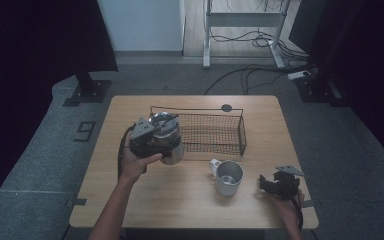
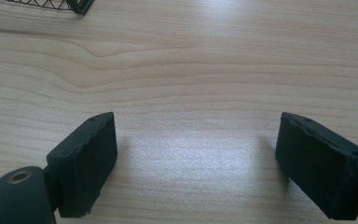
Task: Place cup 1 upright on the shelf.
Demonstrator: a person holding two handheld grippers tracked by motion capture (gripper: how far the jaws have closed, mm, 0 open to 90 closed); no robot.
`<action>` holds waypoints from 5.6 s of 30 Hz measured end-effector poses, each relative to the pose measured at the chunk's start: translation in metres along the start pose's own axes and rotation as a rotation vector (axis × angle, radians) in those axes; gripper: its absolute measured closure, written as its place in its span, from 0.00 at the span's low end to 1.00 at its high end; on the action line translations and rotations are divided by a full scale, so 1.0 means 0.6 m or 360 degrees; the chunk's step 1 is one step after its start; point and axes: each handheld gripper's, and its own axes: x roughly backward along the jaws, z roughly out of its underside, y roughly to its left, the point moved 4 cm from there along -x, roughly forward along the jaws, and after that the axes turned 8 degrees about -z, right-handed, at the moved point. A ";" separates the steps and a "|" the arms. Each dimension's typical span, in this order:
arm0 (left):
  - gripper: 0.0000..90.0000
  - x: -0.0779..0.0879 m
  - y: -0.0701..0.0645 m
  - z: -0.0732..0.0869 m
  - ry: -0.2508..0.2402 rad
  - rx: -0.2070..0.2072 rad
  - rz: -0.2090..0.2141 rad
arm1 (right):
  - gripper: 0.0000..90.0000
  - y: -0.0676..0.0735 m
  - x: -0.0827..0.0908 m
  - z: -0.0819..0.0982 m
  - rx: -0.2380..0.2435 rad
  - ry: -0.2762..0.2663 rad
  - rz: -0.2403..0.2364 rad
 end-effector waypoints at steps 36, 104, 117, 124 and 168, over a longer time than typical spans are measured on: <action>0.04 -0.045 0.011 -0.028 -0.0003 0.0022 0.0000 | 0.14 0.000 0.000 0.000 0.0000 0.0000 0.0001; 0.04 -0.152 0.085 -0.051 0.0085 0.0096 -0.0128 | 0.14 0.000 0.001 0.001 0.0004 -0.0003 0.0001; 0.04 -0.180 0.097 -0.042 0.0143 0.0119 -0.0158 | 0.14 0.000 0.001 0.001 0.0004 -0.0003 0.0000; 0.04 -0.191 0.100 -0.033 0.0166 0.0119 -0.0178 | 0.14 0.000 0.001 0.001 0.0004 -0.0003 0.0001; 0.04 -0.247 0.105 0.046 0.0337 0.0125 -0.0294 | 0.14 0.000 0.001 0.001 0.0005 -0.0004 0.0001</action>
